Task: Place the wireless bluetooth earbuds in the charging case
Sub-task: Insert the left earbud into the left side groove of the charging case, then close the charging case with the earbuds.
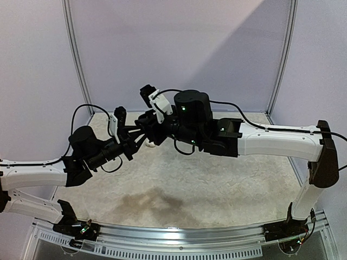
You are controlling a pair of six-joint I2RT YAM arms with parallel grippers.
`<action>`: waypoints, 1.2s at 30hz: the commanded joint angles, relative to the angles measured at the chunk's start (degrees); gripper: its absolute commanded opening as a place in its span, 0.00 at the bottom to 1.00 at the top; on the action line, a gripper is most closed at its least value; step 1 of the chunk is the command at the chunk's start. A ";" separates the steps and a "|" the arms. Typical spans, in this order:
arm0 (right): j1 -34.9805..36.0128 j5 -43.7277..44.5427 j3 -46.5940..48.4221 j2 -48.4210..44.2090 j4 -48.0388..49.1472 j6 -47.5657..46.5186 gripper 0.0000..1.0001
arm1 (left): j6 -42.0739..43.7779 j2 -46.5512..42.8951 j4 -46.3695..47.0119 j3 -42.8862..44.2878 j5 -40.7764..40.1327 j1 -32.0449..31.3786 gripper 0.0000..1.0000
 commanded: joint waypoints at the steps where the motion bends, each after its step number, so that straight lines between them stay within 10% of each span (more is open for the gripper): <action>1: -0.76 1.76 1.69 1.48 -3.20 -0.14 0.47 | -0.37 -1.61 1.69 0.08 2.00 -0.07 0.00; 20: -0.83 -17.89 7.25 -7.97 -15.98 -3.40 0.52 | 9.85 -2.51 -3.50 -0.40 2.36 -0.07 0.00; 30: -0.92 11.24 14.93 -2.50 -25.28 10.30 0.54 | 40.35 -3.45 -6.47 -2.82 8.45 -0.66 0.00; 36: -0.71 4.87 21.09 6.08 -33.56 13.01 0.52 | 52.08 -3.15 -4.42 -3.81 5.16 -1.00 0.00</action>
